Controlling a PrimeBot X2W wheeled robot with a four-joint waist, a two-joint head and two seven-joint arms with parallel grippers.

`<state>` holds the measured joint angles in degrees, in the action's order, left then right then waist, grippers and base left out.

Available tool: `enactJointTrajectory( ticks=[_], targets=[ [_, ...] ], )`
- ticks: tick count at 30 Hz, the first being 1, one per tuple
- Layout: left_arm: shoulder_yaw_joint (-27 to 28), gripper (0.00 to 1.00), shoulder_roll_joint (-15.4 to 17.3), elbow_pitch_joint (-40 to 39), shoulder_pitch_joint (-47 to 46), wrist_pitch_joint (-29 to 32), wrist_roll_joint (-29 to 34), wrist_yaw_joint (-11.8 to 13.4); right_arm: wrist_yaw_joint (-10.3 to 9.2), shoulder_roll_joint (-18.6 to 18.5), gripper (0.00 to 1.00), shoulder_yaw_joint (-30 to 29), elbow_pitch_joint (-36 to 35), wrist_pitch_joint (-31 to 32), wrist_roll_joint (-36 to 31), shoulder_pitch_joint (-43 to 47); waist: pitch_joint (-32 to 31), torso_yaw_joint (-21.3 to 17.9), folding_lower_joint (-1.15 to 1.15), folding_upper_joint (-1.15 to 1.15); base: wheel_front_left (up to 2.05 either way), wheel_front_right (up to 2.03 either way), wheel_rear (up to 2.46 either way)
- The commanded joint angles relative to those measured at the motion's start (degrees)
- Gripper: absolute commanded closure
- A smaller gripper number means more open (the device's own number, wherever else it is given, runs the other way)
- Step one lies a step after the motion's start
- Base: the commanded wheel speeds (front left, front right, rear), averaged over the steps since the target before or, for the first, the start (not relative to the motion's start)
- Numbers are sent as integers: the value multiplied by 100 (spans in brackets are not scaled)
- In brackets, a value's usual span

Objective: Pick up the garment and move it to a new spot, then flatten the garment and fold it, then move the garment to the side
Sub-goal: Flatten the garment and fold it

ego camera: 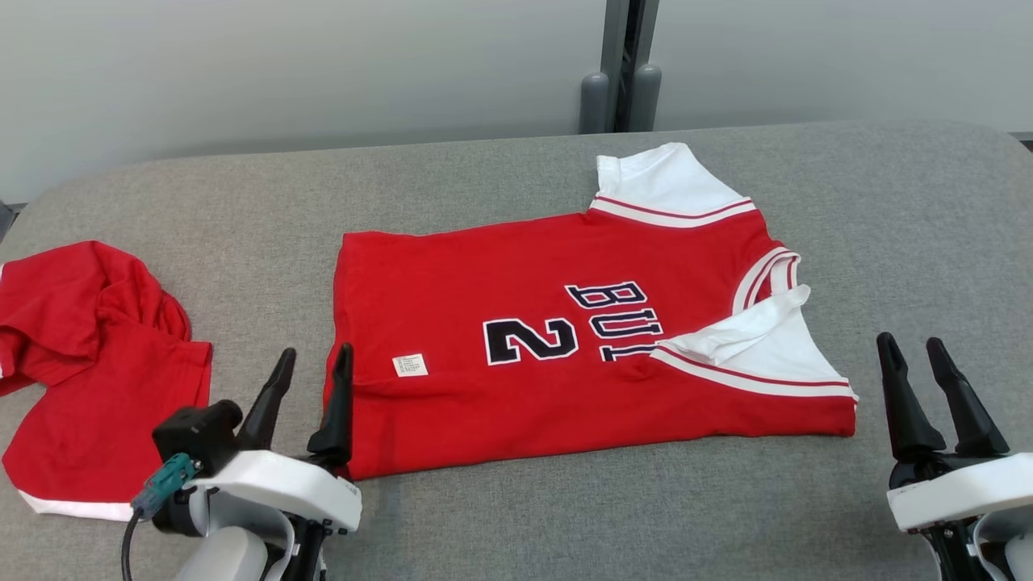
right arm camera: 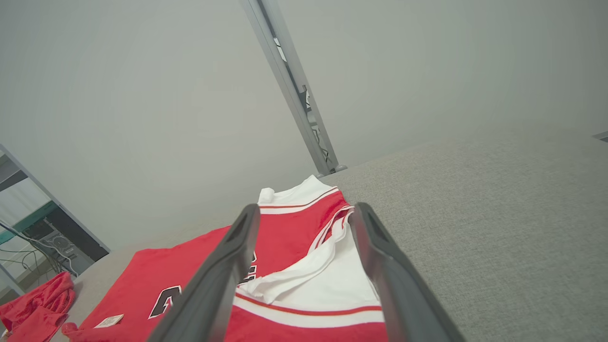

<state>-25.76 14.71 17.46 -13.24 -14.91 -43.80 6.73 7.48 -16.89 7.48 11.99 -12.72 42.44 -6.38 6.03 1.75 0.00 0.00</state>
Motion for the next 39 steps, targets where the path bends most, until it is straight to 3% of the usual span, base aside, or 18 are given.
enactJointTrajectory(
  ticks=[1,10,20,30,31,33,39],
  targets=[
    [248,0,-84,-41,191,-29,266,-64,2,20,0,0,37,-107,-66,79,-32,-14,0,0,0,0,0],
    [434,0,-569,602,702,-25,796,-365,1,173,0,163,255,-223,-285,147,-139,-53,0,0,0,0,0],
    [617,0,-809,1807,382,147,497,-157,2,169,0,242,306,-252,-210,21,-73,-179,0,0,0,0,0],
    [659,0,-935,2478,88,376,212,-306,1,207,0,185,338,-261,-198,-25,39,-278,0,0,0,0,0],
    [649,7,-946,2529,73,421,190,-337,1,213,0,179,333,-260,-202,-24,46,-277,0,0,0,0,0],
    [596,100,-975,2597,51,461,167,-405,1,215,0,157,318,-261,-217,-20,53,-266,0,0,0,0,0],
    [540,100,-903,2577,-76,276,263,-496,1,228,0,-41,643,-255,-264,40,27,-144,0,0,0,0,0]
  ],
)
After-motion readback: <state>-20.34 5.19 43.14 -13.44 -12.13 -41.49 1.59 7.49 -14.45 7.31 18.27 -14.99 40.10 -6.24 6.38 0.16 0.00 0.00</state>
